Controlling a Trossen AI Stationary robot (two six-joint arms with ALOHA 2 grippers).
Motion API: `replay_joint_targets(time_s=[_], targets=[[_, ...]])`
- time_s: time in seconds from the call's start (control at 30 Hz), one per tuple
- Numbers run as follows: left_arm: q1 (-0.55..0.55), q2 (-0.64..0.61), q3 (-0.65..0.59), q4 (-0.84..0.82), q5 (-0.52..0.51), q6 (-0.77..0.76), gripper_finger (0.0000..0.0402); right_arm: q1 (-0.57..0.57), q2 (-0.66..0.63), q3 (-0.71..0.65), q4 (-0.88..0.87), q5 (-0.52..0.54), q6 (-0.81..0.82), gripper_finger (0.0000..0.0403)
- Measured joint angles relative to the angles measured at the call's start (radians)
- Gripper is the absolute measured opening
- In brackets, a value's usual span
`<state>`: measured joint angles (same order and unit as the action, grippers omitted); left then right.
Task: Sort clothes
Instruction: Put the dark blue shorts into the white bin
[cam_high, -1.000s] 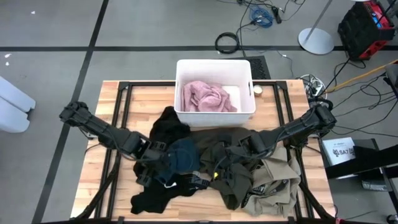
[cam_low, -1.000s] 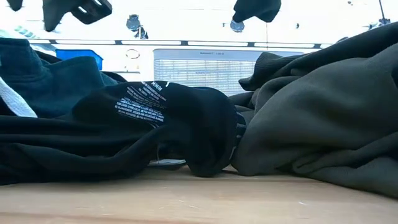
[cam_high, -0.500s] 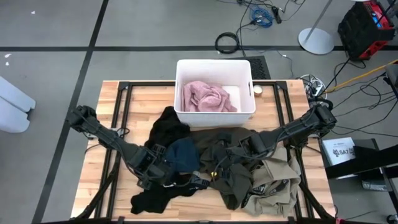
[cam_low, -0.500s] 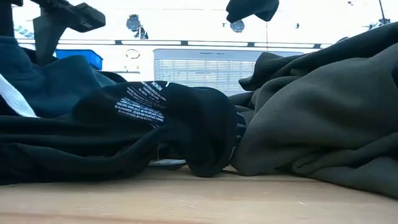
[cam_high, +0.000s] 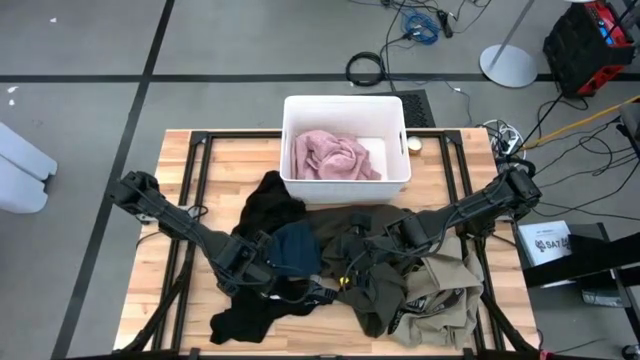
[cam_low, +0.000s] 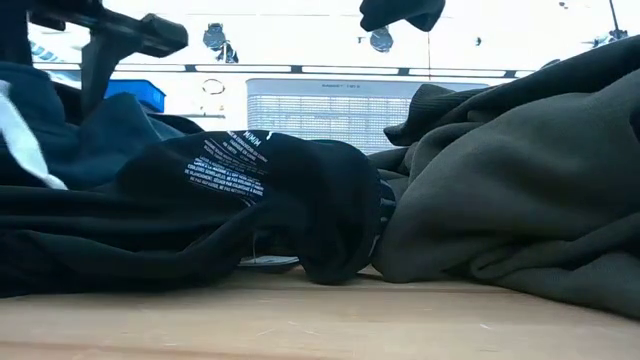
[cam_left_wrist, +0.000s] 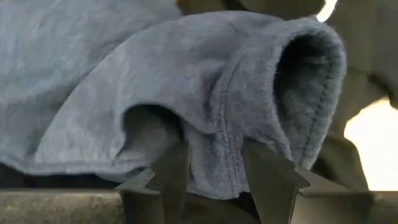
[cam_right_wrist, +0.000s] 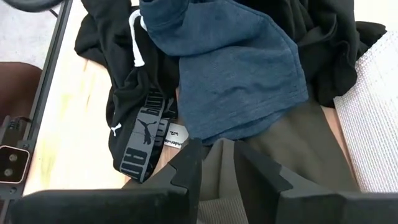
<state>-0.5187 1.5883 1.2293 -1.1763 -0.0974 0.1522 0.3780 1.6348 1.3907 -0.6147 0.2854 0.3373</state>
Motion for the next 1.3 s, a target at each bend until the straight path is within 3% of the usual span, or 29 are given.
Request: replay_joint_targets(time_s=[0.27,0.47,0.57,1.03,1.3], targets=[[-0.016,0.0,0.091,-0.076,-0.021,0.229,0.016,0.004,0.0,0.0,0.019,-0.001,0.033,0.0084],[-0.021,-0.002,0.161,-0.21,-0.047,0.249,0.016,0.015,0.0,0.0,0.022,0.0,0.044,0.0084],[-0.021,0.001,0.142,-0.212,-0.004,0.256,0.016,0.029,0.0,0.0,0.022,0.0,0.044,0.0084],[-0.02,0.01,0.03,-0.085,-0.013,0.432,0.016,0.062,0.0,0.001,0.022,0.001,0.063,0.0084],[-0.02,0.045,-0.001,-0.069,0.0,0.45,0.016,0.062,0.0,0.001,0.039,0.001,0.063,0.0084]])
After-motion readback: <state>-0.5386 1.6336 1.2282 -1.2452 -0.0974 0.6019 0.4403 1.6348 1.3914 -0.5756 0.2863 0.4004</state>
